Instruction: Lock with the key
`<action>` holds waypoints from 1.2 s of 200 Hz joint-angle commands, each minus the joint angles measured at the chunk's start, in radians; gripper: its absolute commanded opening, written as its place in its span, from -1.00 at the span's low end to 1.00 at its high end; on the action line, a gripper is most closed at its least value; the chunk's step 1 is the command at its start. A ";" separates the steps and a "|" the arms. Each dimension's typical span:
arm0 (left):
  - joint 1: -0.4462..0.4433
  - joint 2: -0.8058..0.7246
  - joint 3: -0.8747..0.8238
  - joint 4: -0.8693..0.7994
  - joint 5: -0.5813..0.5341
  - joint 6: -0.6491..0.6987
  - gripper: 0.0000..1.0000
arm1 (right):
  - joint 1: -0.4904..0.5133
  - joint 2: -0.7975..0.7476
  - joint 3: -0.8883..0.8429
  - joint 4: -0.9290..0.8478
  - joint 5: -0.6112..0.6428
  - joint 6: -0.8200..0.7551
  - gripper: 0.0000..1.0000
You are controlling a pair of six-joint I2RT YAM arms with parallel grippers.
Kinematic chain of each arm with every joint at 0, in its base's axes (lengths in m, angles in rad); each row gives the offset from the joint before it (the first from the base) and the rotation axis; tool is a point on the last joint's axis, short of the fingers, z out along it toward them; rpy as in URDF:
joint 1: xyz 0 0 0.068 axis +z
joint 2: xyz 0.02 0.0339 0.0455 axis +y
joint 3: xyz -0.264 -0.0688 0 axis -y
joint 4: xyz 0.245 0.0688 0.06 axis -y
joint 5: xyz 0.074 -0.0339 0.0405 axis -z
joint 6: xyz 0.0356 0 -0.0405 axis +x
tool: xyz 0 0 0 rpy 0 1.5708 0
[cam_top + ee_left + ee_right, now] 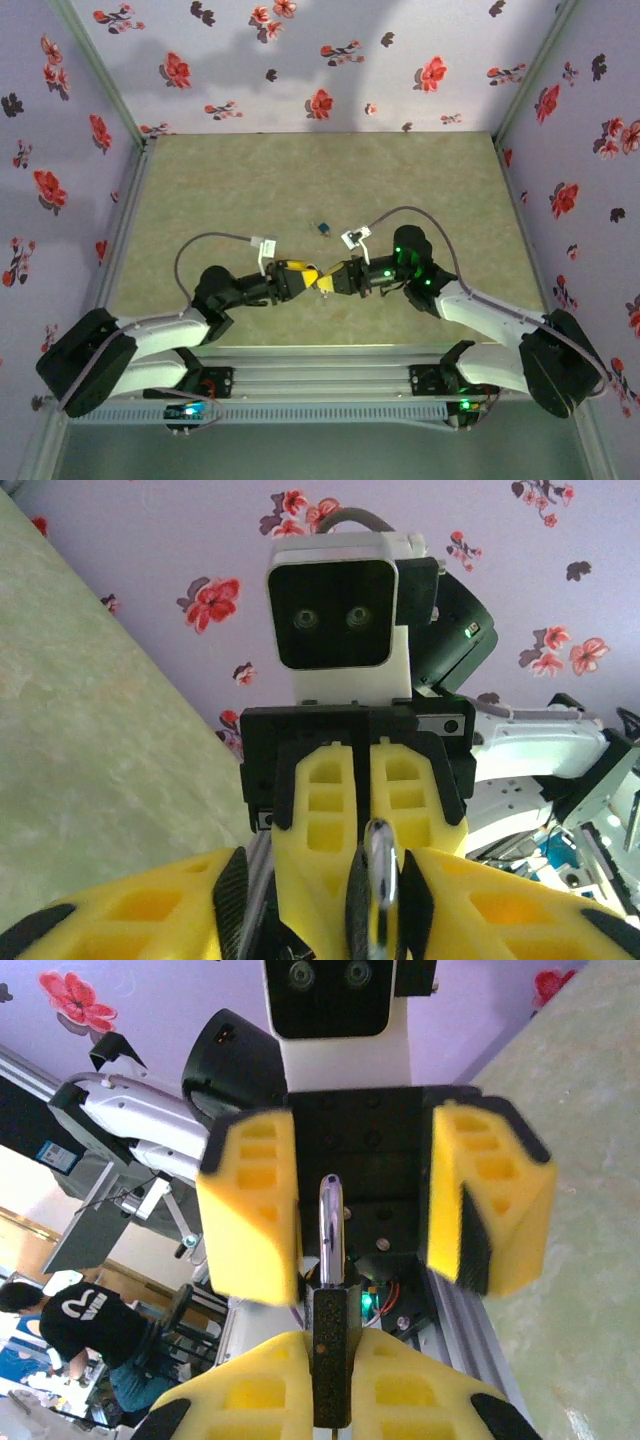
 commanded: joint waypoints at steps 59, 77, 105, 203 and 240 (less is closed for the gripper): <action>0.140 -0.262 0.051 -0.390 0.049 0.016 0.55 | 0.020 -0.005 0.052 -0.030 0.016 -0.082 -1.00; 0.141 -0.274 0.082 -0.438 0.065 0.019 0.56 | 0.021 -0.004 0.055 -0.034 0.016 -0.083 -1.00; 0.141 -0.244 0.103 -0.478 0.100 0.017 0.57 | 0.025 -0.003 0.055 -0.037 0.016 -0.088 -1.00; 0.107 -0.181 0.107 -0.342 0.147 -0.047 0.28 | 0.044 0.022 0.068 -0.062 0.025 -0.104 -1.00; 0.058 -0.150 0.097 -0.294 0.146 -0.049 0.17 | 0.044 0.014 0.073 -0.079 0.030 -0.114 -1.00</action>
